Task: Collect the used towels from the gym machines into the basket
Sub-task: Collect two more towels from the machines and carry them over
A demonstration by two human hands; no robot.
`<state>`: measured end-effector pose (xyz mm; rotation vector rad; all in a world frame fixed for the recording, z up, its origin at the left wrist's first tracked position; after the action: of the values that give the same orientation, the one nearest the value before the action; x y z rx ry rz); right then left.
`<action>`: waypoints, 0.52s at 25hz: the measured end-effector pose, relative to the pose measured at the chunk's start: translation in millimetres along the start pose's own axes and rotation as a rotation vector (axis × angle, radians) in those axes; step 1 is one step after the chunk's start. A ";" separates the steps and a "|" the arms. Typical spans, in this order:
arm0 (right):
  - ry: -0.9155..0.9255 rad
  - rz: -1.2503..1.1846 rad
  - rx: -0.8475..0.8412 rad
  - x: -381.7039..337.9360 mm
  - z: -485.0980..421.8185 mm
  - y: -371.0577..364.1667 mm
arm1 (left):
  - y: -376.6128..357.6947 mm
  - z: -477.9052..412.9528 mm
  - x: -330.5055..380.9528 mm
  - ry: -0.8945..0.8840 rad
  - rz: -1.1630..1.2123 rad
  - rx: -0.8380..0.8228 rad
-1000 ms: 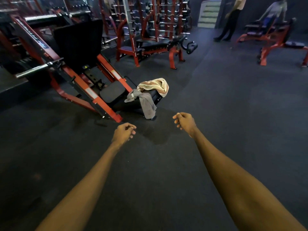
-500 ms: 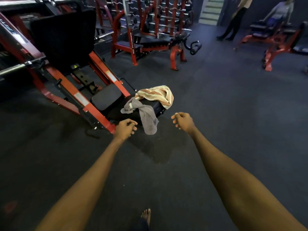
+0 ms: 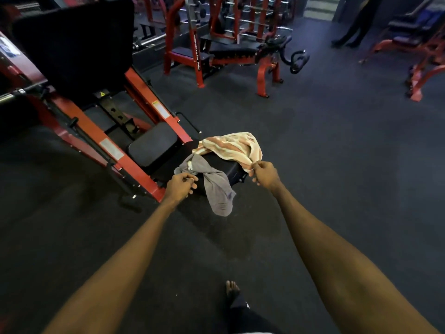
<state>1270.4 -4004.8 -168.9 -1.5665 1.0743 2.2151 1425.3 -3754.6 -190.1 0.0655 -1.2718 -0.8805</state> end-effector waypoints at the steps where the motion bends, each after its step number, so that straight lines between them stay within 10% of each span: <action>1: -0.003 -0.009 -0.005 -1.9 -23.1 -1.0 | -1.5 -16.3 5.1 0.013 0.000 0.011; 13: -0.059 0.012 -0.212 -20.0 -238.0 -100.7 | 19.7 -205.8 38.4 0.093 0.047 0.083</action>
<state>1506.9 -4088.9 -233.6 -1.5664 0.8583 2.4347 1610.7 -3849.6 -219.3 0.1403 -1.2176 -0.7755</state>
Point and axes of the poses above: each hand's wrist, its own z-axis away from the middle knuckle, its own y-axis out of the back of the hand, x = y × z, the point moved 3 cm from there along -z, towards the middle knuckle, and after that the axes turned 7 degrees about y, right-handed, at the moved point
